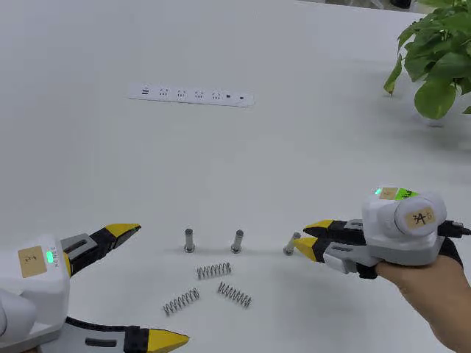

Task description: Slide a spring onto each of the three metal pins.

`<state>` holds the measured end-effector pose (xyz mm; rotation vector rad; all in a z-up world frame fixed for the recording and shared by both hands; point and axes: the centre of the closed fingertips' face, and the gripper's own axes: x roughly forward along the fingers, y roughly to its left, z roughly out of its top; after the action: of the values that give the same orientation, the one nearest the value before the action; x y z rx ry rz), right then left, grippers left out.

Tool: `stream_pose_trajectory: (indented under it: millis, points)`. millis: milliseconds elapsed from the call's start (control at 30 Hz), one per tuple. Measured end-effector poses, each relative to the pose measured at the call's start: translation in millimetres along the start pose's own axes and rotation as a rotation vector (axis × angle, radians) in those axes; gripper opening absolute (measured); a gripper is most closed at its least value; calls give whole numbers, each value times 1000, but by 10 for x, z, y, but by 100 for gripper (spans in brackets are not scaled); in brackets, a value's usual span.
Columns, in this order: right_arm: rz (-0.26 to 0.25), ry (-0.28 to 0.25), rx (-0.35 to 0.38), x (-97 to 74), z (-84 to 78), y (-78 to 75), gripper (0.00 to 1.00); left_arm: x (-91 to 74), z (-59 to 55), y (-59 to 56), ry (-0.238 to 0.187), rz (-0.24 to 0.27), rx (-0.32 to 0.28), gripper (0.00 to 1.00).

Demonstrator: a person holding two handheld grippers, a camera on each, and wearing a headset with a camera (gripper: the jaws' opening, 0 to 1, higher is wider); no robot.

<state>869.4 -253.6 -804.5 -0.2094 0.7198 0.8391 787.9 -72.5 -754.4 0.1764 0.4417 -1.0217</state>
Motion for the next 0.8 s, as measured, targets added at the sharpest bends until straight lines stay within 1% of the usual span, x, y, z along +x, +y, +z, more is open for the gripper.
stream_pose_trajectory:
  millis: [200,367,467,567,700,800]
  points:
    - [2,-8,-7,-53,17,18,21,6,-6,-11,7,-4,5,98]
    - [4,-16,-12,-130,38,22,25,5,3,-30,13,-2,8,98]
    - [4,-16,-28,-166,31,10,30,0,-18,-21,11,-4,5,97]
    - [12,-29,-41,-218,67,51,34,-7,-50,-17,21,-5,9,97]
    - [26,-43,-59,-272,75,66,45,-20,-74,0,30,0,15,96]
    - [37,-45,-68,-305,64,83,50,-24,-85,7,36,1,15,95]
